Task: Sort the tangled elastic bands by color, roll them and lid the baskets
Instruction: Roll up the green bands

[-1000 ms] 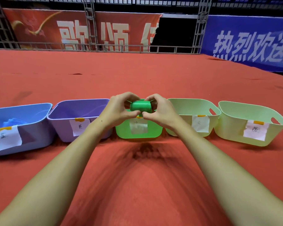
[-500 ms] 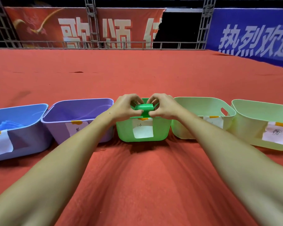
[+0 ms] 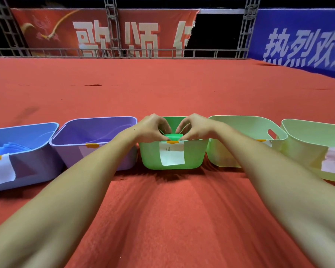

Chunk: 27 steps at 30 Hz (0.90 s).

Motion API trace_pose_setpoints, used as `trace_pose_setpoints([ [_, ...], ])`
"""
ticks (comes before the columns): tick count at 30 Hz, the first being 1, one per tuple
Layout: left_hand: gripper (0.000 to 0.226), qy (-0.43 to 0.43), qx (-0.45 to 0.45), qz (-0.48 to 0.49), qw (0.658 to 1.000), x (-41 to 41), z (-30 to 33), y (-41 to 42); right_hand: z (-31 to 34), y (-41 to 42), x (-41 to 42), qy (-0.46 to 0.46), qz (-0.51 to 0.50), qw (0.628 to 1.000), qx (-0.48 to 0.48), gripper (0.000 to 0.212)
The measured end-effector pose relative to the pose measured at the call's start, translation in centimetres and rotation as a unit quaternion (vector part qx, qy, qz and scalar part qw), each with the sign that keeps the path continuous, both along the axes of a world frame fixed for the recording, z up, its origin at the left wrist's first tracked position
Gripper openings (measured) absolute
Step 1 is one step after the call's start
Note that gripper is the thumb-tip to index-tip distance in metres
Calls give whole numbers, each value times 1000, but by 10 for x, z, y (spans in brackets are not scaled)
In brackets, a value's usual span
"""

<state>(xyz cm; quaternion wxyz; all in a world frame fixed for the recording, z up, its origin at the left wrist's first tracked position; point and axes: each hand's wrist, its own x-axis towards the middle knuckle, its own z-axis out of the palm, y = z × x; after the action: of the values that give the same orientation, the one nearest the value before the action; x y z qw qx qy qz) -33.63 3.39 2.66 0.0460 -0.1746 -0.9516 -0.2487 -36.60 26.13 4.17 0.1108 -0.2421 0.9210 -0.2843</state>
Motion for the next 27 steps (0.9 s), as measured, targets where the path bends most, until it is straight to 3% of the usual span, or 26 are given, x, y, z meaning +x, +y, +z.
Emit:
trace_pose_setpoints([
  [4,22,-43,-41,-16,998,-5,1,-1,-2,-1,-3,-23,9,1000,4,25],
  [9,25,-16,33,-17,999,-3,3,-4,-2,4,3,-9,-1,997,-80,22],
  [14,24,-7,56,-26,998,10,7,0,2,9,20,33,5,994,-102,18],
  [27,11,217,157,19,963,128,55,-1,25,-9,123,221,-50,933,-280,25],
])
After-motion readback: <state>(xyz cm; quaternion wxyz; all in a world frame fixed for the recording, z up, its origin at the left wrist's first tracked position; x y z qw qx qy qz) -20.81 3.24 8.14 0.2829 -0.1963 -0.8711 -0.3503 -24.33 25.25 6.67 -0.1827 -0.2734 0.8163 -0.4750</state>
